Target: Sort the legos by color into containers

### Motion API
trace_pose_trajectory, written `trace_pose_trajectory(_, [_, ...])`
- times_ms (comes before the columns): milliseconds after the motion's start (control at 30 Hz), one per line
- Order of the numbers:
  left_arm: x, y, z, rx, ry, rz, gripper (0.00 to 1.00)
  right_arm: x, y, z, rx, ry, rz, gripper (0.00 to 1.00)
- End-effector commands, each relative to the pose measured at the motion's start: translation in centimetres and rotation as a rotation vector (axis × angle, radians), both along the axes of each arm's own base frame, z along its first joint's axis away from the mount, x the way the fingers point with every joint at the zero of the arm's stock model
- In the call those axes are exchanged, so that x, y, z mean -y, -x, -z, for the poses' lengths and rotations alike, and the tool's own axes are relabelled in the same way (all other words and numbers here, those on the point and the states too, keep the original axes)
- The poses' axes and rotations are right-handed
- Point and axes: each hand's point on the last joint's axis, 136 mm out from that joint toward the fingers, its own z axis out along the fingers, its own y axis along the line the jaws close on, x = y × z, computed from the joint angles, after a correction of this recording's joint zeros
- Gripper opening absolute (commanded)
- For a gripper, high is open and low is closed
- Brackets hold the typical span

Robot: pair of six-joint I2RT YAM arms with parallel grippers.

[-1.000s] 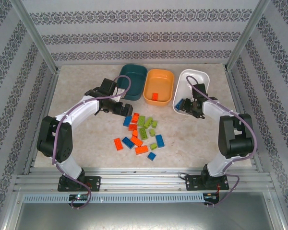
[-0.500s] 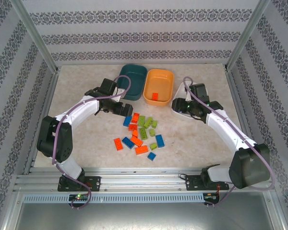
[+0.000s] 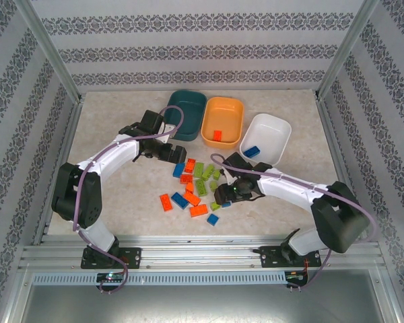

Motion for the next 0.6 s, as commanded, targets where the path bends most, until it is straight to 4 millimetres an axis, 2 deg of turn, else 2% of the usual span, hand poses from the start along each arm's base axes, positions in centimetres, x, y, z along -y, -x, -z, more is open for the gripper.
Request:
trace_pose_trajectory(0, [0.1,-0.1,-0.2,-0.009,0.004,0.002,1.00,0.0,-0.1,1.1,-0.006,0.054,0.008,0.60])
trace_pose_trajectory(367, [0.1,-0.2,-0.4,-0.001,0.006,0.003,1.00,0.6,-1.4,2.7,0.005,0.158,0.043,0.56])
trace_pose_trajectory(567, [0.1,-0.2,-0.5,0.000,0.005,0.003,1.00,2.3,-2.1,3.2,0.027,0.258,0.074,0.54])
